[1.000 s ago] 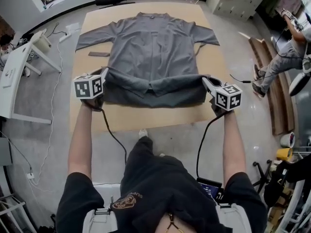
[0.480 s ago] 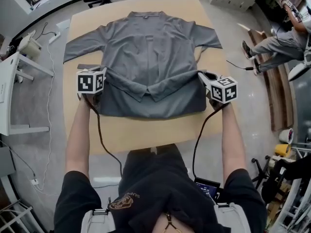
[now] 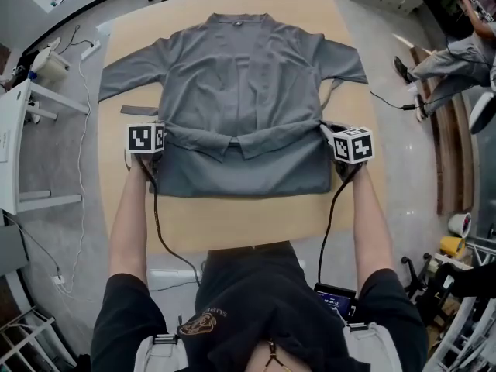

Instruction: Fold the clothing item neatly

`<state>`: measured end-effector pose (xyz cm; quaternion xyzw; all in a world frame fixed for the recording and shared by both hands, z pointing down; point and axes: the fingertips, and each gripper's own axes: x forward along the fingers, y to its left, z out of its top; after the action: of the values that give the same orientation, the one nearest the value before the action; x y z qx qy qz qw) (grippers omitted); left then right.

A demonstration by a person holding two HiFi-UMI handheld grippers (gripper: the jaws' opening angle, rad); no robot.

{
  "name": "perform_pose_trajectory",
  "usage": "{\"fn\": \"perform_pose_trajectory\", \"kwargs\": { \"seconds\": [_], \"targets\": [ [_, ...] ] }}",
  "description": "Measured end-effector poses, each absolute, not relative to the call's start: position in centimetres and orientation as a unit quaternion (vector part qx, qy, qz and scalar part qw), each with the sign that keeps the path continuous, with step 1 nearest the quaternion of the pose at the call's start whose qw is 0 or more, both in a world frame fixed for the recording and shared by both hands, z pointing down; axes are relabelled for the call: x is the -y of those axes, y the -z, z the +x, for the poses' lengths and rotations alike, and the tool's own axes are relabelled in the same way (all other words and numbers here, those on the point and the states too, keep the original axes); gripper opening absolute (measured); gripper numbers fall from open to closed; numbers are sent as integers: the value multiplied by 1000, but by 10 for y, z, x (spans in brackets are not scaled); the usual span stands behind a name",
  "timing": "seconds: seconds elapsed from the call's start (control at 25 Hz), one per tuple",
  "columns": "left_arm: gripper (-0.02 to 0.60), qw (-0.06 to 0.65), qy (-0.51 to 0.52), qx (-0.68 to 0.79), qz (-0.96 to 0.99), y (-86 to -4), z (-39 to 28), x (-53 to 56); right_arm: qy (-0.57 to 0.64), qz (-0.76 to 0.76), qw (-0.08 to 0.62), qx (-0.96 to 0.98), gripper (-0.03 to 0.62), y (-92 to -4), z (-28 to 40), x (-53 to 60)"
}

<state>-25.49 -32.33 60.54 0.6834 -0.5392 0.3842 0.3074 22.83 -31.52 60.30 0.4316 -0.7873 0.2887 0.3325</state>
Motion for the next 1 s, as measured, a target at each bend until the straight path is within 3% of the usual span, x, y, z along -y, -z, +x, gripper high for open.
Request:
{"fn": "perform_pose_trajectory", "kwargs": {
  "seconds": [0.32,0.4,0.52,0.64,1.0],
  "targets": [
    [51,321,-371,538,686,-620,-258,323,-306,466,338,758,21,-623,237,319],
    [99,322,-362,533,694,-616,-255,321,-308,463,322,766,45,-618,233,318],
    [205,314,-337,526,715,-599,-249,312,-306,459,308,775,146,-606,232,313],
    [260,301,-317,529,727,-579,-251,298,-301,466,305,774,156,-594,239,299],
    [264,308,-330,498,740,-568,-277,212,-307,508,279,755,156,-560,259,224]
  ]
}}
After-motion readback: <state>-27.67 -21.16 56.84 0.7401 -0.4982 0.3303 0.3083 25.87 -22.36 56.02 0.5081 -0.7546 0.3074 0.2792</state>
